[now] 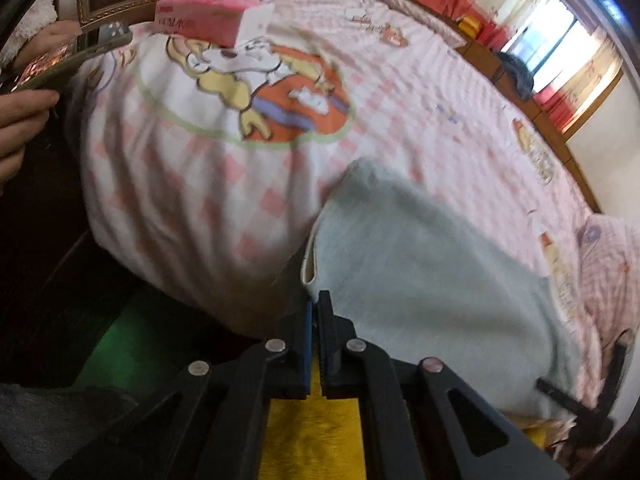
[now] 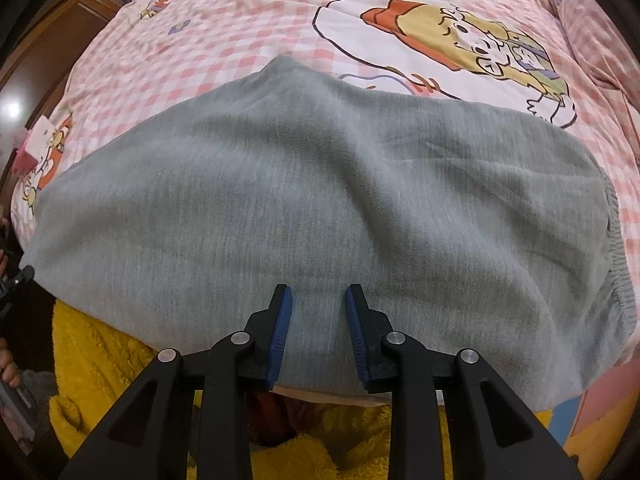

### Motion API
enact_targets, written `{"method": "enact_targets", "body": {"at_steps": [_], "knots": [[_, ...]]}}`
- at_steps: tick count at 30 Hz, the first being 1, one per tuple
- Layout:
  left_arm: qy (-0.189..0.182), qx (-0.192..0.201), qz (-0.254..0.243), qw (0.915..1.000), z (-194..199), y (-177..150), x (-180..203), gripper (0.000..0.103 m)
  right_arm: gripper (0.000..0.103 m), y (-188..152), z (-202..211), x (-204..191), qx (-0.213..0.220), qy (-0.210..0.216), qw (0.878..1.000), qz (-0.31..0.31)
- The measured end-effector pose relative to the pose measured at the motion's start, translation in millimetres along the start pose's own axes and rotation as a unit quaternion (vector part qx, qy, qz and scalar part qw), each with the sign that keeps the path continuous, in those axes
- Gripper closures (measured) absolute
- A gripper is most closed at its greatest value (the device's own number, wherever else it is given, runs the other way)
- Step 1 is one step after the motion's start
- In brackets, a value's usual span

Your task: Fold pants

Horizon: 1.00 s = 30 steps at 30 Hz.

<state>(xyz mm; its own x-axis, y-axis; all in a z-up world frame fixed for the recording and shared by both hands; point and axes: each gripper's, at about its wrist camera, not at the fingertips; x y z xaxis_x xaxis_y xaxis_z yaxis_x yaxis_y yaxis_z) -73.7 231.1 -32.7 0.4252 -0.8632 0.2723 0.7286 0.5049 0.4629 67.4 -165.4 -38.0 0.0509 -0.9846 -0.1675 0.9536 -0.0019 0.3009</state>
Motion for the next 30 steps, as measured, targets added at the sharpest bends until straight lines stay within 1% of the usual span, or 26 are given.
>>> {"method": "enact_targets", "body": {"at_steps": [2, 4, 7, 8, 9, 10, 11, 12, 16, 18, 20, 24, 28, 29, 30], "knots": [[0.001, -0.023, -0.001, 0.9997, -14, -3, -4, 0.100, 0.074, 1, 1, -3, -0.004, -0.006, 1.000, 0.009], [0.019, -0.037, -0.005, 0.9991, -23, -5, -4, 0.100, 0.074, 4, 3, -6, -0.010, -0.009, 1.000, 0.021], [0.019, -0.025, -0.014, 0.9994, -13, -3, -1, 0.099, 0.074, 15, 12, -8, -0.008, 0.008, 0.999, 0.035], [0.021, -0.009, -0.028, 0.9994, -3, 1, 3, 0.094, 0.074, 20, 15, -8, -0.006, 0.012, 0.999, 0.035], [0.024, 0.004, -0.038, 0.9990, 3, 4, 5, 0.086, 0.074, 29, 20, -8, -0.002, 0.018, 0.999, 0.035], [0.028, 0.019, -0.050, 0.9982, 9, 7, 9, 0.081, 0.074, 36, 22, -8, 0.001, 0.023, 0.999, 0.036], [0.029, 0.033, -0.062, 0.9971, 15, 13, 12, 0.071, 0.074, 44, 24, -8, 0.007, 0.030, 0.999, 0.037], [0.025, 0.044, -0.073, 0.9960, 18, 19, 16, 0.067, 0.074, 54, 24, -9, 0.013, 0.038, 0.998, 0.038], [-0.001, 0.057, -0.105, 0.9928, 11, 48, 30, 0.066, 0.073, 90, 8, -17, 0.023, 0.045, 0.998, 0.041], [0.000, 0.045, -0.113, 0.9926, -4, 65, 36, 0.066, 0.073, 101, -4, -22, 0.017, 0.047, 0.998, 0.045], [0.001, 0.039, -0.118, 0.9922, -14, 74, 39, 0.066, 0.073, 109, -13, -26, 0.013, 0.048, 0.998, 0.047], [-0.011, 0.023, -0.130, 0.9912, -29, 79, 44, 0.066, 0.073, 117, -27, -32, 0.012, 0.050, 0.997, 0.054], [-0.012, 0.008, -0.122, 0.9924, -47, 79, 46, 0.066, 0.073, 120, -35, -31, 0.010, 0.051, 0.997, 0.054], [-0.011, 0.008, -0.120, 0.9927, -49, 78, 46, 0.066, 0.073, 119, -36, -32, 0.012, 0.050, 0.997, 0.056], [-0.010, 0.013, -0.116, 0.9931, -50, 77, 46, 0.070, 0.073, 119, -36, -32, 0.013, 0.049, 0.997, 0.057]]}}
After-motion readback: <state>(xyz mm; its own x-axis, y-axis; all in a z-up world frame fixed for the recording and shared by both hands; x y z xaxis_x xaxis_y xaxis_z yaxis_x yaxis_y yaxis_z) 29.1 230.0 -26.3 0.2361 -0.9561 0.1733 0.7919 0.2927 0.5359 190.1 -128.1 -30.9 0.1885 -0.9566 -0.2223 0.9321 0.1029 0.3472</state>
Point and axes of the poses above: each gripper's, at about its wrist camera, not at the fingertips, and z roughly against the way its jaws point, x to its right, y to its top, and after that the axes turned 7 degrees about -z, right-handed
